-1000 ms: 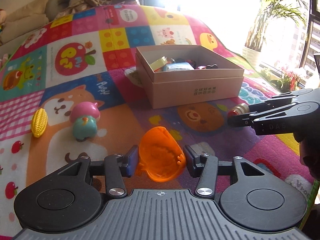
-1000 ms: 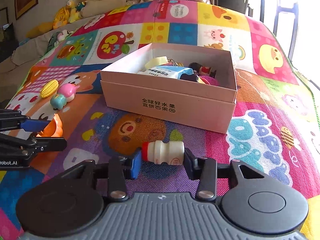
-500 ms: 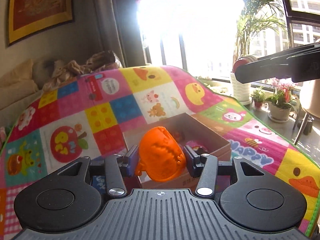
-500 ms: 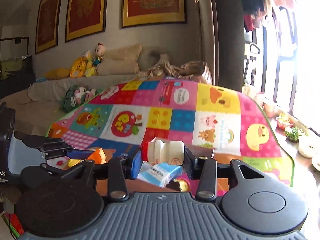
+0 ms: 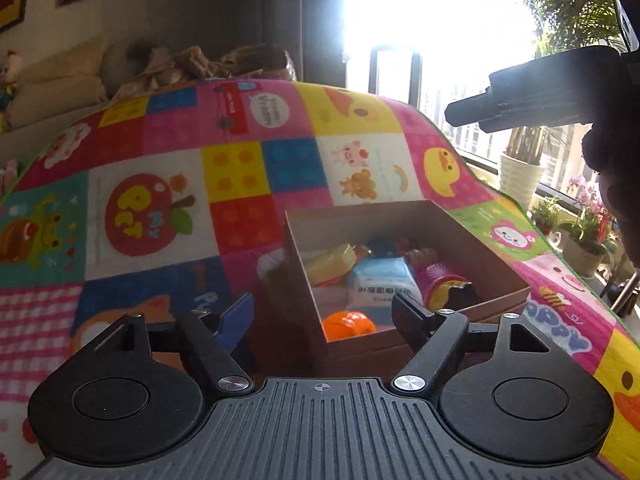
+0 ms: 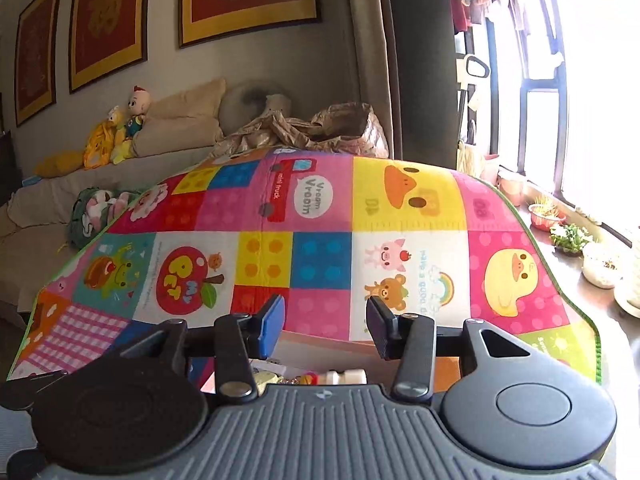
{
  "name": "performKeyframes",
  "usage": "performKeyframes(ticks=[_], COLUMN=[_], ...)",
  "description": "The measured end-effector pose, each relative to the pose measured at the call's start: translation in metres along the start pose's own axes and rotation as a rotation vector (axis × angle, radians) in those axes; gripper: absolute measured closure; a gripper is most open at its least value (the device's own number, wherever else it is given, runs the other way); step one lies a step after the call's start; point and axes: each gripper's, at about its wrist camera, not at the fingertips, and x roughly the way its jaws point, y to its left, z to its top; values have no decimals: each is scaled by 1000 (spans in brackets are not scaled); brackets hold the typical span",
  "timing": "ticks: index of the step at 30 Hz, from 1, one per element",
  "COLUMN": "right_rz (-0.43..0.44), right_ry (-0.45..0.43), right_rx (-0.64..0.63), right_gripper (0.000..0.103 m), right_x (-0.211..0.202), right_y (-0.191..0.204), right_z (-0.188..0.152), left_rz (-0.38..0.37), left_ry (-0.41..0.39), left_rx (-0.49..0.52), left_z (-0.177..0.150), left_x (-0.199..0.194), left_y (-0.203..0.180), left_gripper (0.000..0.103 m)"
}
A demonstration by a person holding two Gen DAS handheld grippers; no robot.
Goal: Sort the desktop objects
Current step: 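Carry the bottle (right) and egg shell (left) into the pink box, release, then reach the right gripper to the pink-and-teal toy and grasp it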
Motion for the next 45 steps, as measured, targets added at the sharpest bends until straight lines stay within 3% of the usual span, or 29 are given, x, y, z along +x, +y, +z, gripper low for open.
performKeyframes(ticks=[6,9,17,23,26,28,35,37,45], right_rz=[-4,-11,-1,189,289,307,325,327,361], right_ry=[73,95,47,78,168,226,332,360,331], right_rx=[40,41,8,-171,-190,-195,-196,-217,-267], right_gripper=[50,49,39,39,39,39,36,48,52], right_x=[17,16,3,10,26,45,93,96,29], right_y=[2,6,36,132,177,203,232,230,185], right_z=[-28,-36,-31,-71,-98,-115,-137,-139,-146], left_rz=[93,119,239,325,384,416,416,404,375], left_ry=[64,91,104,73,65,67,97,96,73], left_rx=[-65,-75,-134,-196,-213,-234,-284,-283,-261], left_z=[-49,-67,-93,-97,-99,-101,-107,-106,-95], left_x=[-24,-37,-68,-86,-92,-94,-90,-87,-74], left_y=[39,50,91,118,129,138,152,149,138], left_gripper=[8,8,6,5,4,3,3,3,4])
